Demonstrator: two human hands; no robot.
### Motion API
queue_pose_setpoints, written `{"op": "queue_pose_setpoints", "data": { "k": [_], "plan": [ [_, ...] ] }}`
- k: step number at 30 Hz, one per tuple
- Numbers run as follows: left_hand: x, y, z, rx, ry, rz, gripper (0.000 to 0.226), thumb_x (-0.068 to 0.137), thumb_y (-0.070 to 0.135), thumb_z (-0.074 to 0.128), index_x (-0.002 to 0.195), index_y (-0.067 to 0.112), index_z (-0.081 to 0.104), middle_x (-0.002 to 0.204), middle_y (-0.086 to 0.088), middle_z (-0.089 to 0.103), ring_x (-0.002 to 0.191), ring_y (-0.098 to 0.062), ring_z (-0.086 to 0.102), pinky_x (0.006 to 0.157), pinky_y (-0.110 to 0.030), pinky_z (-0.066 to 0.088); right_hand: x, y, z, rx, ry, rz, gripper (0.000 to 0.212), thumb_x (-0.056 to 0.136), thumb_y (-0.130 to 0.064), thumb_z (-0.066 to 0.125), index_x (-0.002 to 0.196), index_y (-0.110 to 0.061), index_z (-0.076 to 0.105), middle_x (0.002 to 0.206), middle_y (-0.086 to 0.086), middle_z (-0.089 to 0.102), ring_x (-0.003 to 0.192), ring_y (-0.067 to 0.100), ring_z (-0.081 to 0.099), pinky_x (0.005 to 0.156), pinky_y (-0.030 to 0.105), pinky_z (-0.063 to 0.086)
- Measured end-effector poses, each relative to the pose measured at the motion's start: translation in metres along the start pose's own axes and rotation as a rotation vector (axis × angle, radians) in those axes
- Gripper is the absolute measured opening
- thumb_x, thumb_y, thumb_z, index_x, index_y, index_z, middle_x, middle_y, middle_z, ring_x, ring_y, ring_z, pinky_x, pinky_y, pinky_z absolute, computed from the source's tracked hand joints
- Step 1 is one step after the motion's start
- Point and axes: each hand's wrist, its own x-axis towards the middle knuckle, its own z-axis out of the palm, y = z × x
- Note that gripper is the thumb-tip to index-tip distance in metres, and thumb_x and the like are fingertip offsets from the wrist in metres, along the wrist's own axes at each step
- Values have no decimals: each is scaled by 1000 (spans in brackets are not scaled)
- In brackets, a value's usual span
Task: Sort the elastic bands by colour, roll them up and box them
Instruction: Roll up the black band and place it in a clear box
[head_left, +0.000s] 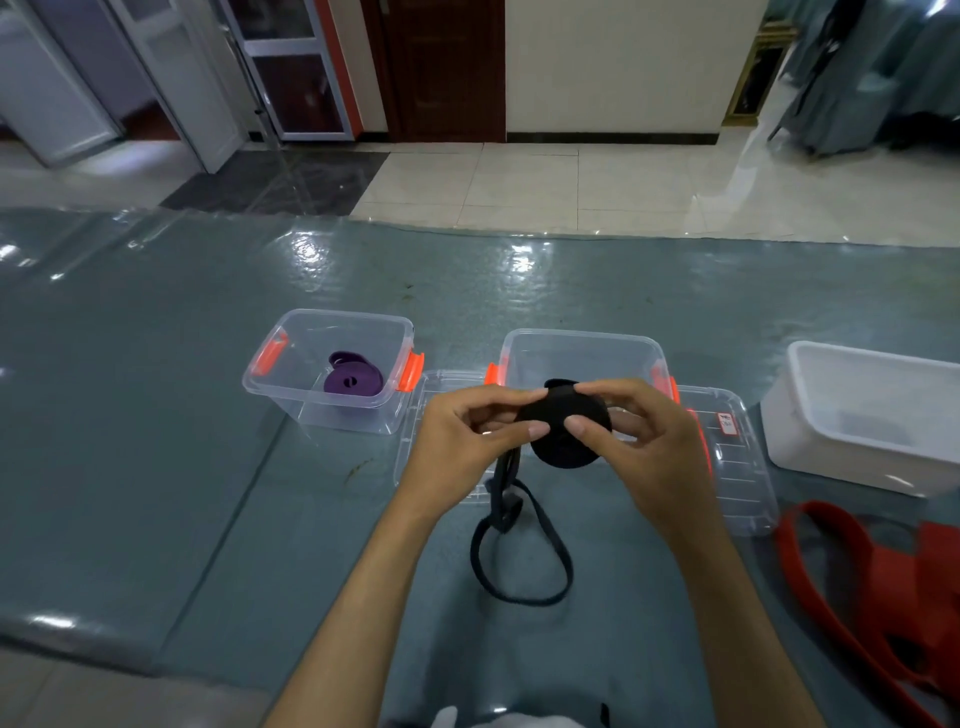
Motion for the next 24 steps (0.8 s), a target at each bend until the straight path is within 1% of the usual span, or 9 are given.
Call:
{"op": "queue_pose_setpoints", "data": {
  "k": [4,6,8,12,15,17,20,22,24],
  "plan": [
    [-2,-2,8,-19,81,50,33,80,1,86,98,28,82,100,-2,81,97,-19,79,86,-23,60,3,-5,1,-11,62,8,37,77,-7,91,96,-28,66,97,-18,77,93,3,77,75,15,60],
    [-2,-2,7,-19,48,58,39,82,-2,84,105,29,83,106,0,81,103,-17,77,90,-22,58,2,-5,3,41,103,11,36,78,-3,90,93,-23,64,95,-6,77,88,9,79,69,24,64],
    [-1,-1,2,18,7,74,40,82,-3,83,110,26,82,104,2,80,102,-16,77,90,-22,58,0,-5,4,75,110,36,36,78,0,89,91,-18,61,92,3,76,88,14,80,66,30,66],
    [2,1,1,-12,78,81,32,78,2,88,102,23,82,101,-5,81,98,-23,79,88,-26,61,-1,-4,1,76,58,88,38,77,-5,89,88,-16,53,94,1,80,87,14,80,69,23,63],
    [1,0,4,-37,86,108,31,79,1,87,96,26,83,101,-1,81,100,-18,78,90,-23,59,0,-6,-1,131,60,69,35,80,-7,88,101,-22,64,93,7,81,88,23,81,72,31,65],
    [1,-1,0,-33,38,77,35,80,-1,85,102,26,84,102,1,80,100,-15,76,90,-22,58,1,-6,0,148,84,34,35,82,-6,86,108,-25,72,100,4,81,95,23,80,78,32,66],
    [0,-4,-7,-10,5,30,35,79,-1,86,107,21,83,100,0,80,95,-14,76,88,-21,58,-1,-5,0,184,66,72,26,80,-14,84,101,-26,75,104,1,81,96,19,80,78,29,65],
    [0,-6,-8,-8,30,30,32,78,4,89,105,21,83,101,-4,81,96,-19,78,88,-24,59,0,-4,-2,254,64,122,20,81,-16,85,93,-30,76,100,2,82,93,23,80,73,31,65],
    [-1,-6,-4,-26,54,34,28,76,13,90,102,25,83,101,-5,81,97,-22,79,87,-25,60,1,-5,-2,280,93,109,16,85,-17,83,90,-30,77,96,1,81,92,26,80,73,35,66]
  ]
}}
